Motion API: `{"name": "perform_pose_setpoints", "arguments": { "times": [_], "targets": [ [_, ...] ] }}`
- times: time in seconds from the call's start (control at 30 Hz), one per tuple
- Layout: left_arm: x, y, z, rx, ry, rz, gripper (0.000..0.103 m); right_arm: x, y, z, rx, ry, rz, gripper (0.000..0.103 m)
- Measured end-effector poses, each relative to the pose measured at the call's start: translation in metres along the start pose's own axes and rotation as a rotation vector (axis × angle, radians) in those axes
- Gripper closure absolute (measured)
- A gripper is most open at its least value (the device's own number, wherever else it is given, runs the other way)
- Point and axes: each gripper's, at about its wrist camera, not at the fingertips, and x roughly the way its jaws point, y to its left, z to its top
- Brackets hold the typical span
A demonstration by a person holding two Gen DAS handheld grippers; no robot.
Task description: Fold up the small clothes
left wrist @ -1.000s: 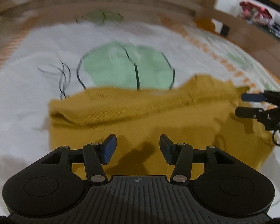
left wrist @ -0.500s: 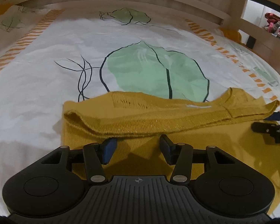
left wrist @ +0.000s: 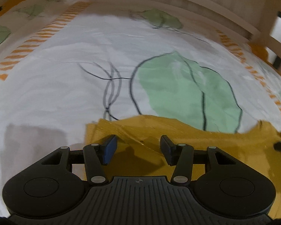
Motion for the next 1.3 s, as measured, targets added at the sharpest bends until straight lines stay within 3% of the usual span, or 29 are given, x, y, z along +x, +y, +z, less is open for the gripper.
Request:
{"name": "perform_pose_setpoints", "arguments": {
  "times": [0.07,0.23,0.47,0.6,0.77,0.9,1.07,1.2,1.3],
  "targets": [
    [-0.008,0.0,0.0,-0.016,-0.015,0.019,0.053,-0.001,-0.003,0.0,0.014,0.004,-0.007,0.023],
    [-0.031,-0.009,-0.015,0.029,-0.012,-0.037,0.053,-0.015,0.013,0.003,-0.067,0.025,-0.039,0.023],
    [-0.025,-0.01,-0.042,0.049,-0.001,-0.057,0.053,-0.032,0.054,-0.011,-0.204,0.072,0.053,0.022],
    [-0.025,-0.009,-0.036,0.005,-0.01,-0.058,0.053,-0.021,0.083,-0.018,-0.245,0.112,0.11,0.022],
    [-0.023,-0.009,-0.035,-0.002,-0.012,-0.064,0.053,0.012,0.12,-0.013,-0.293,0.099,0.076,0.011],
    [-0.023,-0.006,-0.034,-0.017,-0.011,-0.078,0.053,0.039,0.132,0.005,-0.253,0.092,0.041,0.011],
    [-0.023,-0.005,-0.034,-0.027,-0.011,-0.083,0.053,0.059,0.12,0.028,-0.135,0.066,-0.019,0.013],
    [-0.024,-0.005,-0.033,-0.029,-0.01,-0.081,0.053,0.053,0.102,0.03,-0.051,0.046,-0.003,0.013],
    [-0.026,-0.007,-0.033,-0.028,-0.008,-0.068,0.053,0.032,0.098,0.019,-0.075,0.009,0.002,0.013]
  ]
}}
